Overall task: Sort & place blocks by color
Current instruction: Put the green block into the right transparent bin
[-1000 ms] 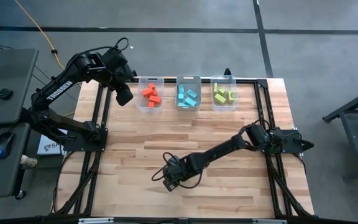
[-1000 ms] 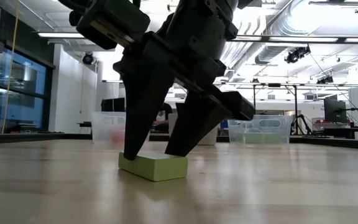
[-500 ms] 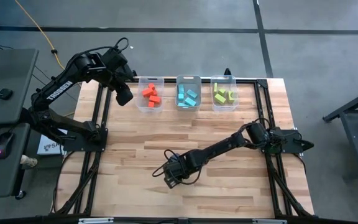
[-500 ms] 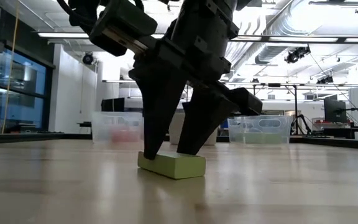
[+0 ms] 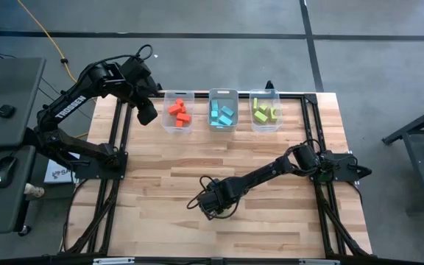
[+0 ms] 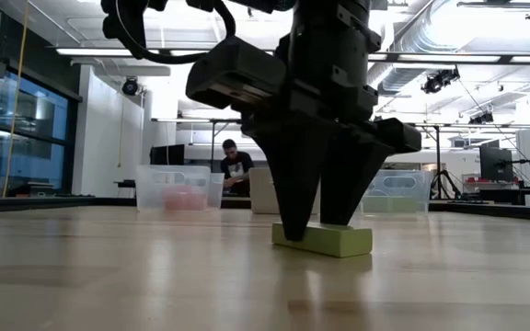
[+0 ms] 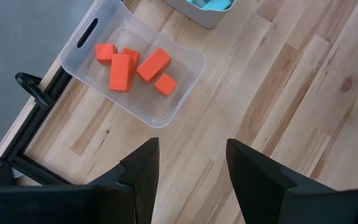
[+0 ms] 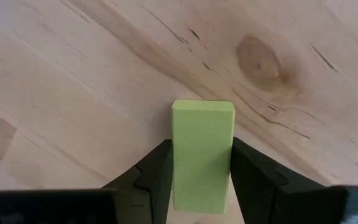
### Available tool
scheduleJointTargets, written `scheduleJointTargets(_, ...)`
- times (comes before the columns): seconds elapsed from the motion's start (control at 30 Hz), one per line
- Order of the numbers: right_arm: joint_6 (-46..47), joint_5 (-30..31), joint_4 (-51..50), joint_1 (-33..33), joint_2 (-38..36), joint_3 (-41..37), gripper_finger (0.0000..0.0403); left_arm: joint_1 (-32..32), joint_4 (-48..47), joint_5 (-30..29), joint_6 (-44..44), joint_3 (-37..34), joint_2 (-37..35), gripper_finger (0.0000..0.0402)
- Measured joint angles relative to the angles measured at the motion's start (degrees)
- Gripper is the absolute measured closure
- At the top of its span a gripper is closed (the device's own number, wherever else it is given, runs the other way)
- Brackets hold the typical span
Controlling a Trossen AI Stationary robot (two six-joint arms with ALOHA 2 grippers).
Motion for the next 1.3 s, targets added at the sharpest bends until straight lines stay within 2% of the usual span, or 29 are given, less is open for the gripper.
scheduleJointTargets(0.3,-1.3,1.2,0.0,-0.1,0.1,0.0,0.0274,0.0,0.0,0.0,0.0,0.0,0.0,0.0239)
scheduleJointTargets(0.47,-3.1,1.0,0.1,-0.2,0.1,0.0,0.0304,0.0,0.0,0.0,0.0,0.0,0.0,0.0239)
scheduleJointTargets(0.83,-4.5,0.8,0.7,-0.2,-1.4,0.0,0.0304,0.0,0.0,0.0,0.1,0.0,0.0,0.0239)
scheduleJointTargets(1.3,-4.8,13.1,-0.7,-1.4,-9.8,-0.2,0.0304,-0.1,0.0,0.0,0.0,0.0,0.0,0.0239)
